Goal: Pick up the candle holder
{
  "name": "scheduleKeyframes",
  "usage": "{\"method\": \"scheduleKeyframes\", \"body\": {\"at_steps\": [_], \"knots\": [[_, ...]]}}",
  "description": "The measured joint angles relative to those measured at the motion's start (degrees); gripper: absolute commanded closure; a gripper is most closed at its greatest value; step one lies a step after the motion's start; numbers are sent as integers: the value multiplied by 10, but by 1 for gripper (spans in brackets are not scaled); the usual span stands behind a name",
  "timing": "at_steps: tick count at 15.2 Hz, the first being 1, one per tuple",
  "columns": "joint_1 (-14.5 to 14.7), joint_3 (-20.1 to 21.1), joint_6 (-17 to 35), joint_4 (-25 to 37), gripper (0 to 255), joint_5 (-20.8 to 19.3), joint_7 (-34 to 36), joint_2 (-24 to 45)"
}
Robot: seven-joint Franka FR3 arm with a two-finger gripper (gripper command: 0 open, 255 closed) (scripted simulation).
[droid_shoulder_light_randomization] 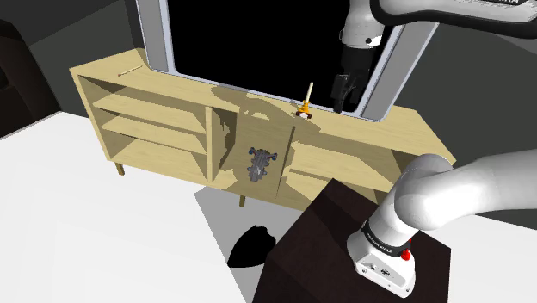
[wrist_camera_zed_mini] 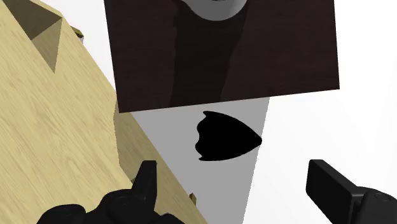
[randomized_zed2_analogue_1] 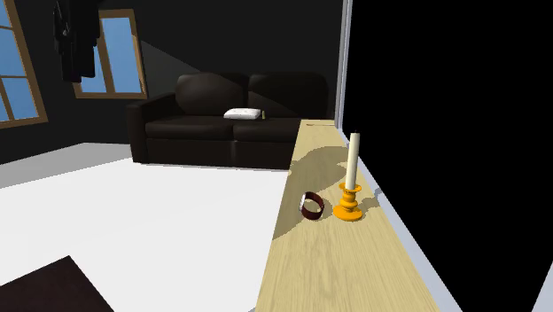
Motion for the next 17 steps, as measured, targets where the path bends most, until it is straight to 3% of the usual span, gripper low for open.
{"method": "scheduleKeyframes", "body": {"at_steps": [4, 10, 17], "knots": [[-6, -20, 44, -8, 0, -14, -18, 13], [-24, -84, 176, -49, 0, -51, -71, 37], [-29, -160, 333, -45, 0, -61, -134, 119]]}}
